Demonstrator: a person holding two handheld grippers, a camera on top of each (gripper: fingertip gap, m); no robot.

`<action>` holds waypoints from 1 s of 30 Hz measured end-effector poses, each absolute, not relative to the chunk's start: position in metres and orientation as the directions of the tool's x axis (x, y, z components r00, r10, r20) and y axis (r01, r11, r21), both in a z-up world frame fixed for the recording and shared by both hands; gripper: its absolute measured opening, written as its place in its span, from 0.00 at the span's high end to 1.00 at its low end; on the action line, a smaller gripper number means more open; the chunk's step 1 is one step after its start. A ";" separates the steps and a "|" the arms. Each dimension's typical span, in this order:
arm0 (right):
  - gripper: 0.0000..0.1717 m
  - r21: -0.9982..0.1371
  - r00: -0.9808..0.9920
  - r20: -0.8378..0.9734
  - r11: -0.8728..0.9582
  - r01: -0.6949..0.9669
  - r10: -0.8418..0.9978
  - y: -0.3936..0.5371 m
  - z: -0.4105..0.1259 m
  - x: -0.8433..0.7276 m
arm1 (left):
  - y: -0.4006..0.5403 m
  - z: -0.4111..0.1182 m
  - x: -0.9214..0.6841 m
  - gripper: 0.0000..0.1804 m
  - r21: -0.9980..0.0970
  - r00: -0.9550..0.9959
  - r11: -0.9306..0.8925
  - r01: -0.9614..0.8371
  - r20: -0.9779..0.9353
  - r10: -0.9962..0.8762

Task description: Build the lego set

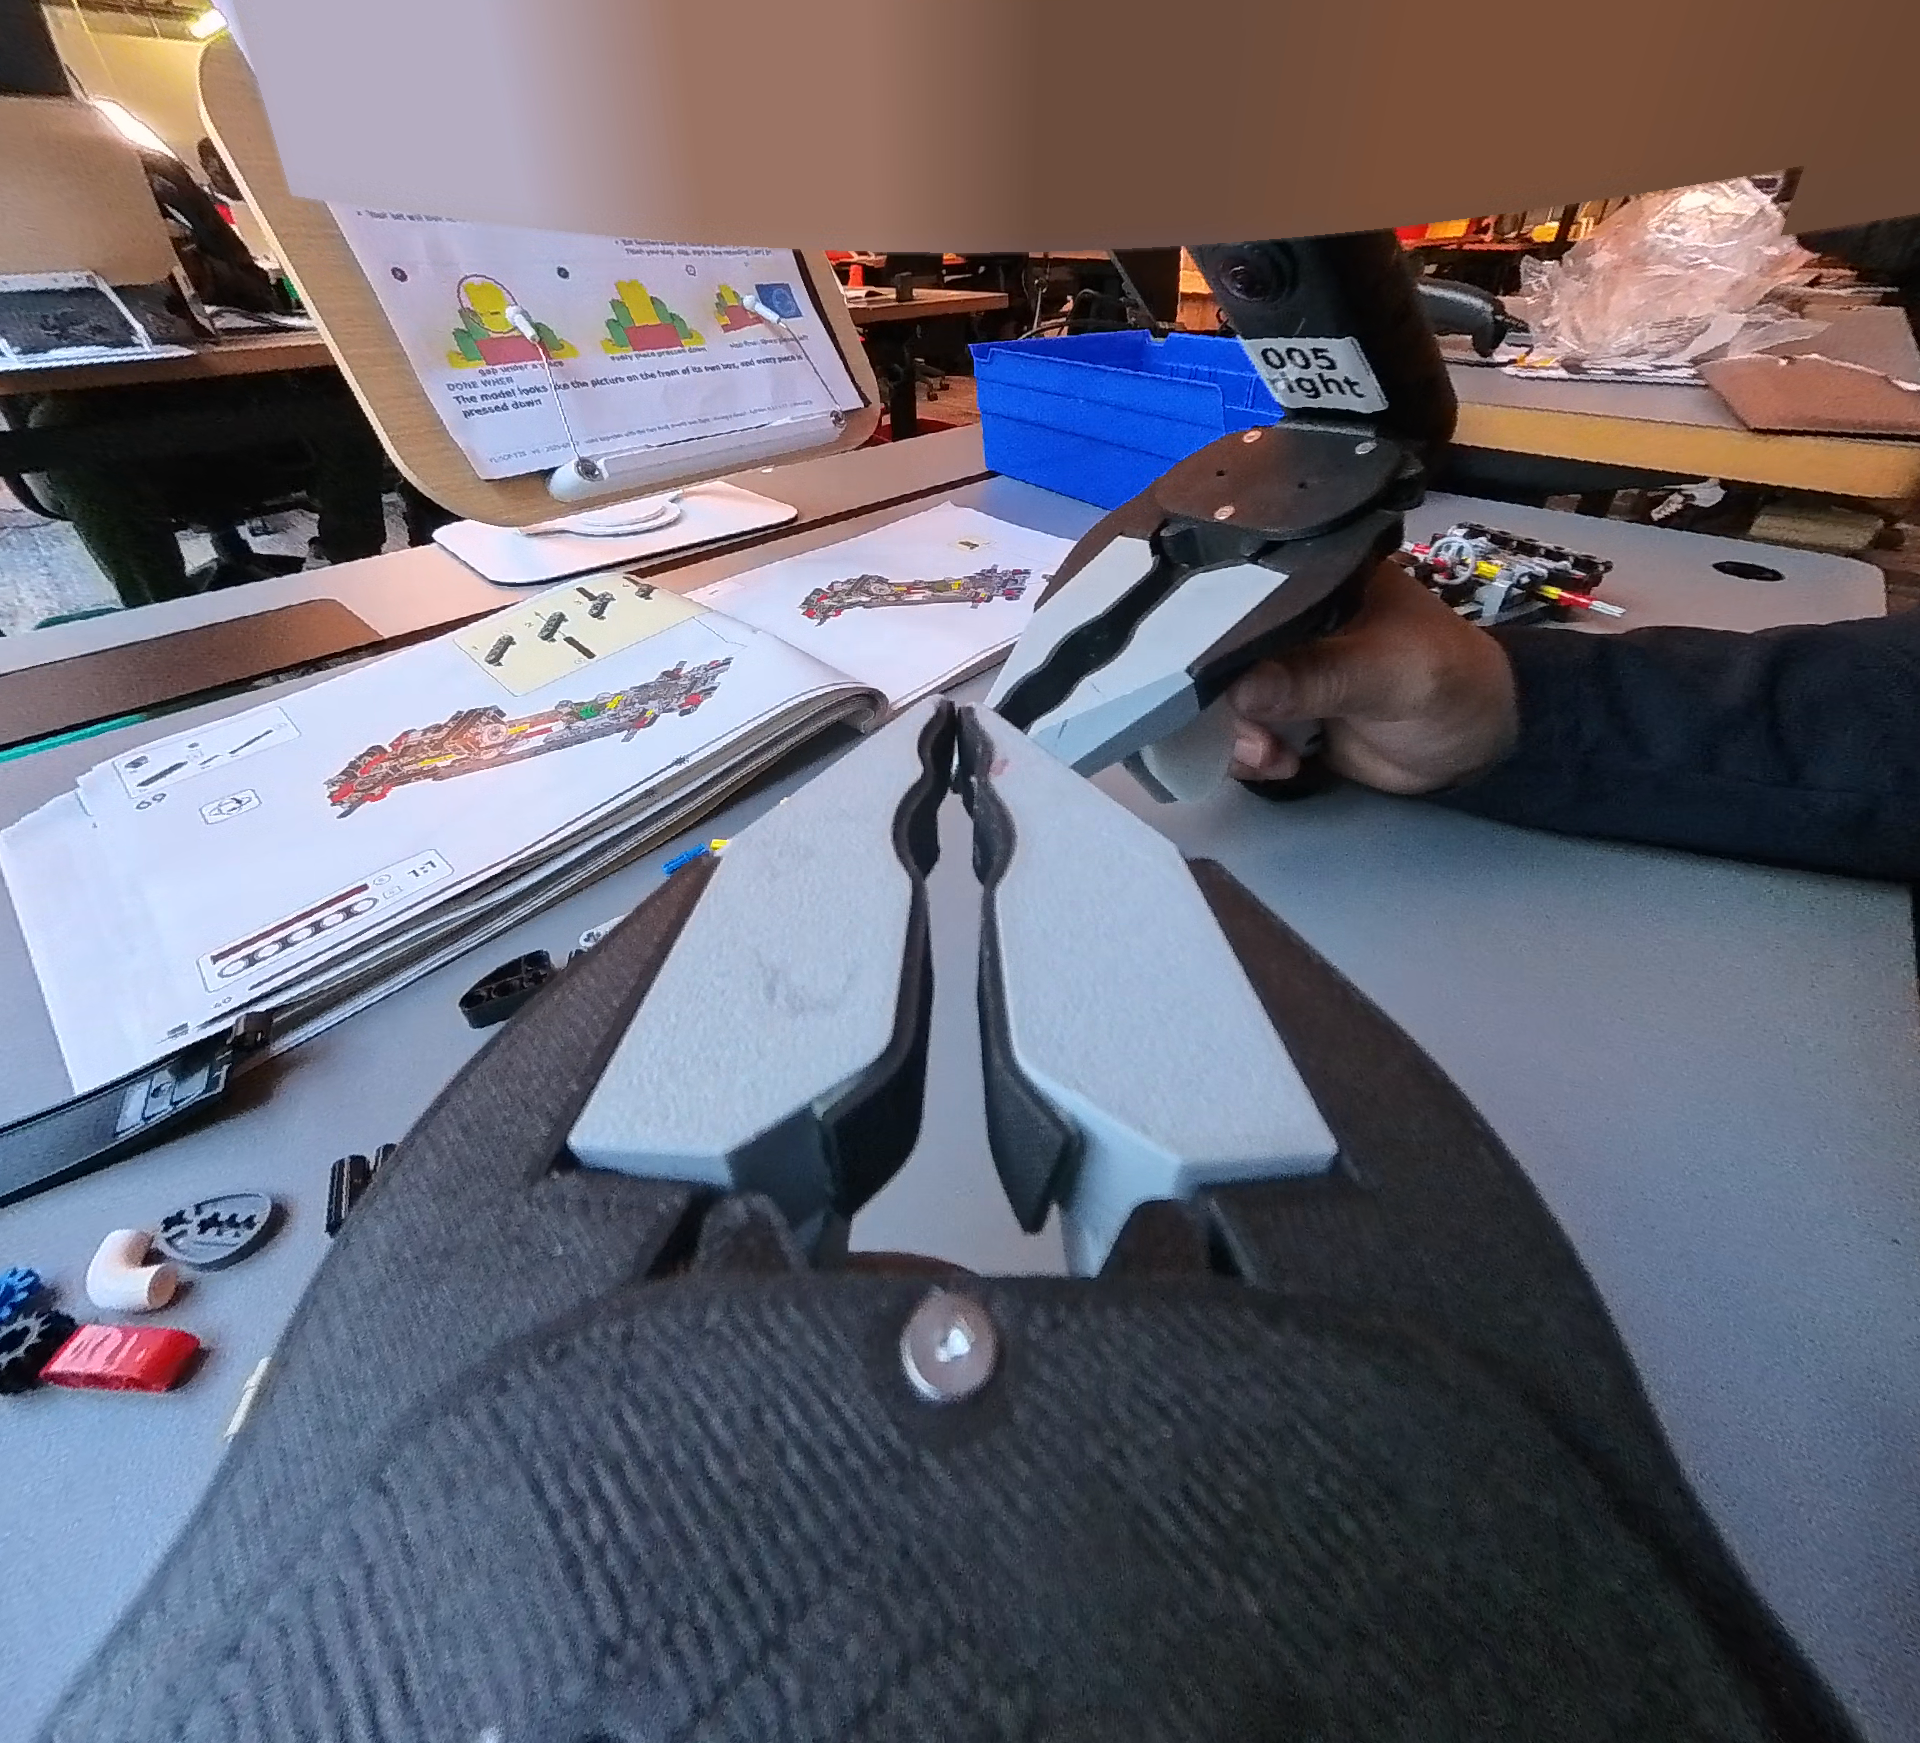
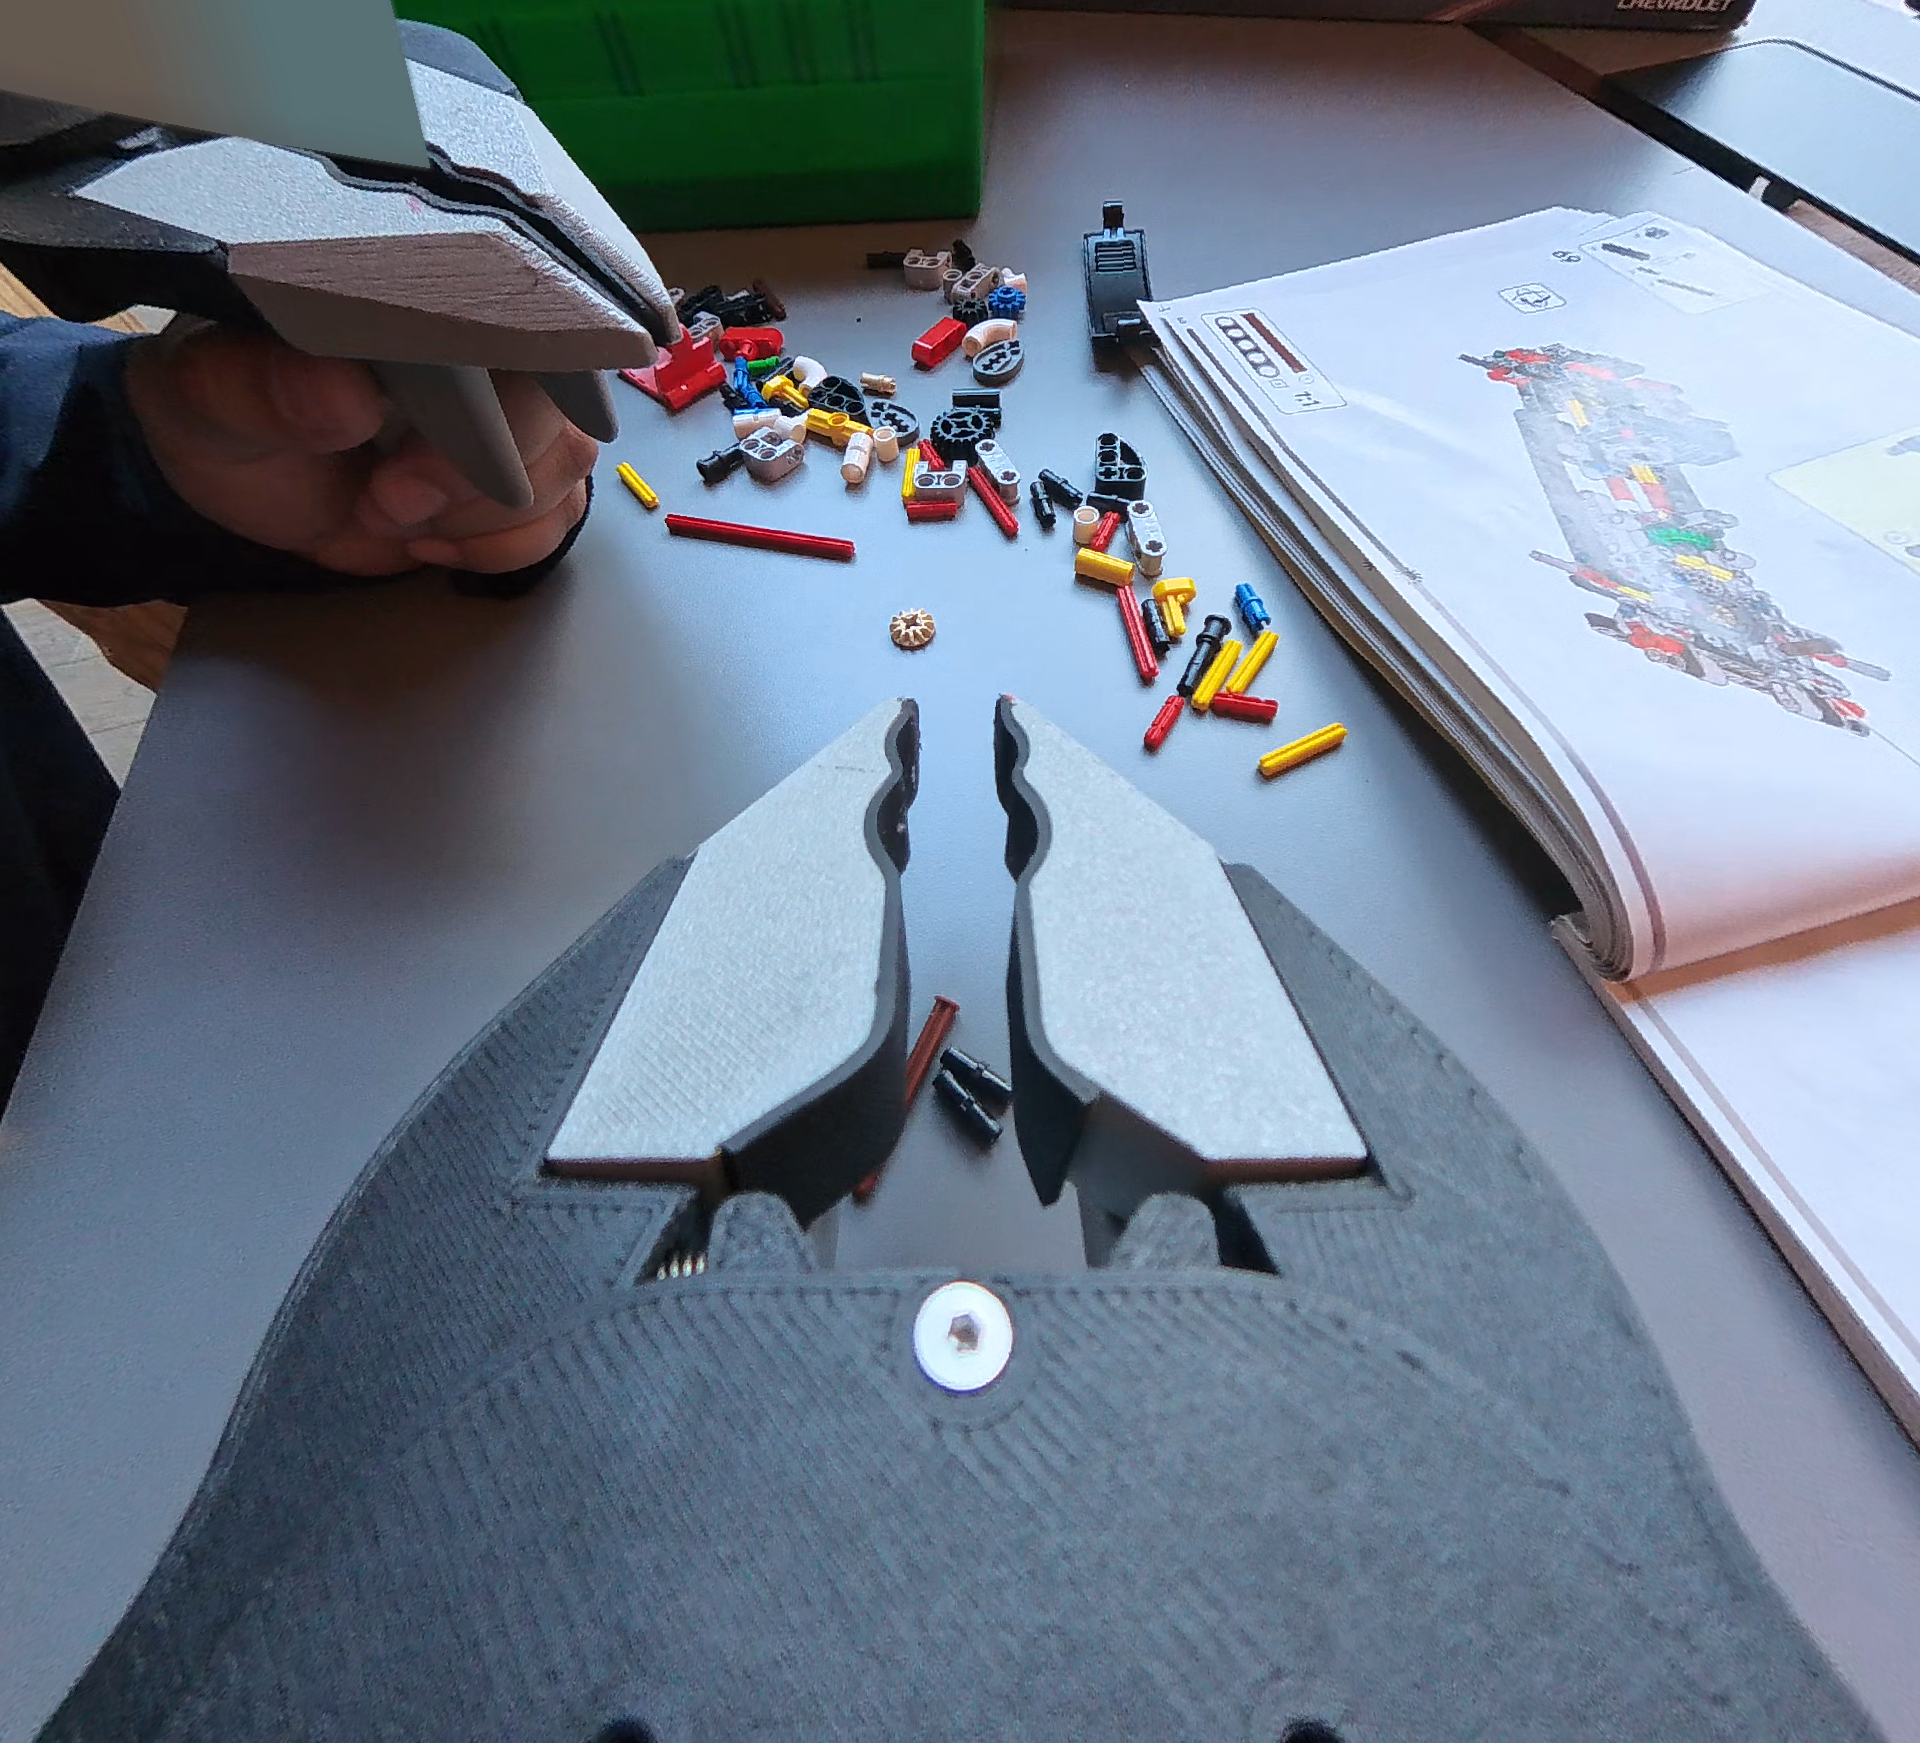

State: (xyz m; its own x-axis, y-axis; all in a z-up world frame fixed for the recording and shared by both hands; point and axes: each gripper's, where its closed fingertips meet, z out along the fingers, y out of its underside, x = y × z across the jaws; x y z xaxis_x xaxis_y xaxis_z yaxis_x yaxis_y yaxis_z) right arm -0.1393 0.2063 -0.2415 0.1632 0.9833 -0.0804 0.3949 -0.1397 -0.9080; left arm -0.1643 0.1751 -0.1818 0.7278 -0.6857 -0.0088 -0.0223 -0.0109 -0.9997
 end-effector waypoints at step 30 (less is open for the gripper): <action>0.97 -0.951 0.259 -0.050 -0.126 0.283 0.965 0.216 -0.217 -0.122 | 0.172 -0.196 -0.146 0.94 -0.989 0.673 -0.048 -0.142 -0.061 -0.738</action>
State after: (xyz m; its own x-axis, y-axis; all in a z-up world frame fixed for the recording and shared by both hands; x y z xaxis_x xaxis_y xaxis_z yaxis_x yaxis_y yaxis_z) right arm -0.1217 0.2162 -0.2170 0.2590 0.9646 -0.0504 0.2834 -0.1257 -0.9507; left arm -0.1458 0.1718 -0.1964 0.6726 -0.7375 -0.0606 -0.1417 -0.0479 -0.9888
